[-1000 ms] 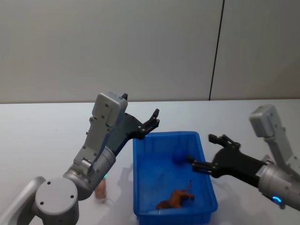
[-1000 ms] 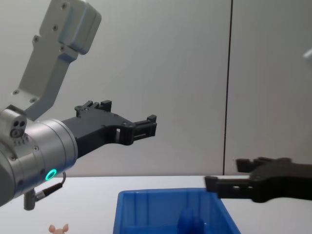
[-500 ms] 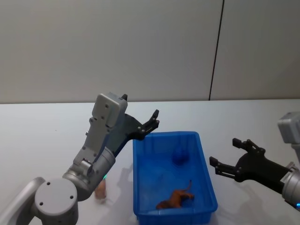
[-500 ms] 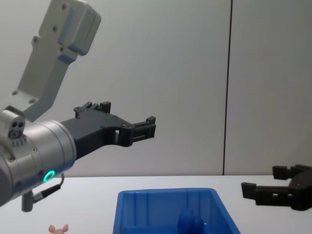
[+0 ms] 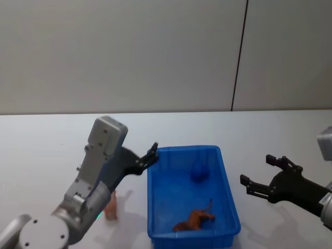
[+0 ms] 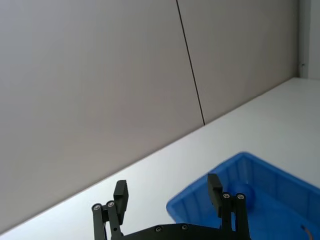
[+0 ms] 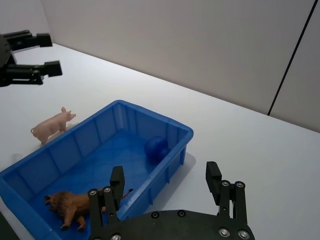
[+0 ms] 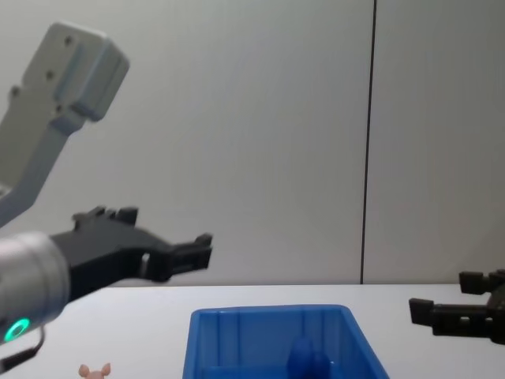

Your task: Pick up the two dolls from the table and place them into the box.

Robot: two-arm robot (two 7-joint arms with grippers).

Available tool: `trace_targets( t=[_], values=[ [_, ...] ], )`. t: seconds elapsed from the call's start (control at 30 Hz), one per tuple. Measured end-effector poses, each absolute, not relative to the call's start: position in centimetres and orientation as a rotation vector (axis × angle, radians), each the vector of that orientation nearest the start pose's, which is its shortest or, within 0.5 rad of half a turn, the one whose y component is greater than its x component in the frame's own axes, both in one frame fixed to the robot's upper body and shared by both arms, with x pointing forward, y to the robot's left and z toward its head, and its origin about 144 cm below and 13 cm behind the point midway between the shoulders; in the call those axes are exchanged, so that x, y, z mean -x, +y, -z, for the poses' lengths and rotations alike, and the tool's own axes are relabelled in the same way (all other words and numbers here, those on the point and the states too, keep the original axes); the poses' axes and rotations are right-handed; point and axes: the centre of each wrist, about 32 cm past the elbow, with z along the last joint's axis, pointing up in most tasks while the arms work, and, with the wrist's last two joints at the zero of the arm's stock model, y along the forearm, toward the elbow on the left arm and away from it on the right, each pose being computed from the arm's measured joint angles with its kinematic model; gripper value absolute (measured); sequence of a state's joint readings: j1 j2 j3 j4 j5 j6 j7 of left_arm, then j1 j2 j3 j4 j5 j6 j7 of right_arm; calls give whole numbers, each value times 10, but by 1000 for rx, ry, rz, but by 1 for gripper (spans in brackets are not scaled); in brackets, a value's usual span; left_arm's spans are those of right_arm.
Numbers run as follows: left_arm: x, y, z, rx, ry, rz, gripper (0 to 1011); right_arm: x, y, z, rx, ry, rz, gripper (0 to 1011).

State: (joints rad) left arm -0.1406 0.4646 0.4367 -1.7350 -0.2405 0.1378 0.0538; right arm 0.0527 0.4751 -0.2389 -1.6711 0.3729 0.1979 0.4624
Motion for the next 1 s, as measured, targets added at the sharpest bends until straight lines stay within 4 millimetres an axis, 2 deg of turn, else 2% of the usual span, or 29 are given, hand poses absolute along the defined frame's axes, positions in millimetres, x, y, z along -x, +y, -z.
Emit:
trace_targets(
  t=[0.33,0.57,1.0],
  values=[
    [-435,230,-1185,-257,-86,-1231,1001,-462,-284,-1183,189,68,865,1001],
    [-423,237,-1173,-288,-26,-1253,1001,-462,-284,-1183,190,68,867,1001],
    [-423,246,-1151,-337,45,-1277,1001,-461,-285,-1183,190,67,869,1001]
  ],
)
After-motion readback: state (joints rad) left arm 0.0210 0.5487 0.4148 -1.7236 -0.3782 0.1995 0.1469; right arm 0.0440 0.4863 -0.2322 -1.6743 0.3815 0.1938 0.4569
